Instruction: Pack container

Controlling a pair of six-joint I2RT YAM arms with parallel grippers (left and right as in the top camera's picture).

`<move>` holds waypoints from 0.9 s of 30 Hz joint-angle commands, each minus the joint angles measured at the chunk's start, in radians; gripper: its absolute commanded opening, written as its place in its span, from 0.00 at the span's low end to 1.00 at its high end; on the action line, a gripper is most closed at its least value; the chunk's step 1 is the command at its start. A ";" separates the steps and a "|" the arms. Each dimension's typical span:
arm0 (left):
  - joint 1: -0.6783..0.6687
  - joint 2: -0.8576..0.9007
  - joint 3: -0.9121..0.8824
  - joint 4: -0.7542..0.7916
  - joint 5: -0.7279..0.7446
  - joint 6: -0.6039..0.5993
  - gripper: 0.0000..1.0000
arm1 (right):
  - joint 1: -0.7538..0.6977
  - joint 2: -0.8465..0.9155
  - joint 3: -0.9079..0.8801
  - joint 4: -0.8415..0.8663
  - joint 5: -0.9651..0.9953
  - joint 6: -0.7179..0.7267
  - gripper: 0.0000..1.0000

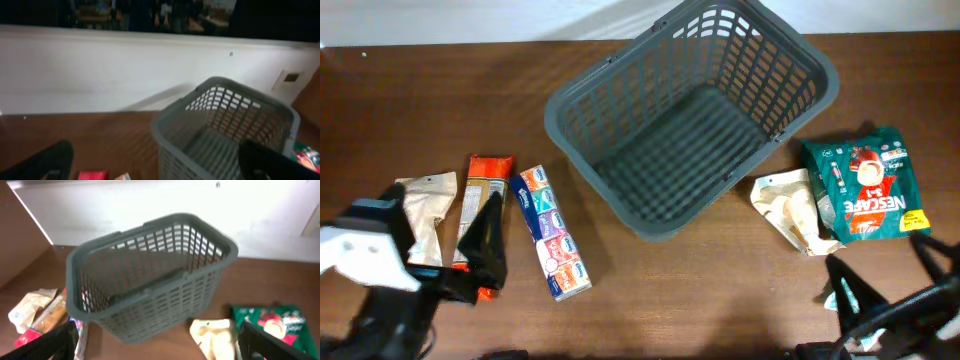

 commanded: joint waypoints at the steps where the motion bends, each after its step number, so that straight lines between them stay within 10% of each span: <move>1: -0.004 0.020 0.094 -0.059 0.021 0.015 0.99 | 0.005 0.084 0.096 -0.084 -0.006 -0.058 0.99; 8: -0.004 0.010 0.126 -0.084 0.097 0.016 0.99 | 0.005 0.093 0.095 -0.093 -0.053 -0.058 0.99; 11: -0.004 0.010 0.126 -0.085 0.118 0.016 0.44 | 0.005 0.093 0.095 -0.093 -0.051 -0.058 0.64; 15: -0.004 0.010 0.126 -0.120 0.118 0.016 0.02 | 0.005 0.093 0.095 -0.091 -0.035 -0.058 0.12; 27: -0.004 0.030 0.103 -0.137 0.109 -0.008 0.02 | 0.005 0.135 0.095 -0.054 0.427 0.209 0.03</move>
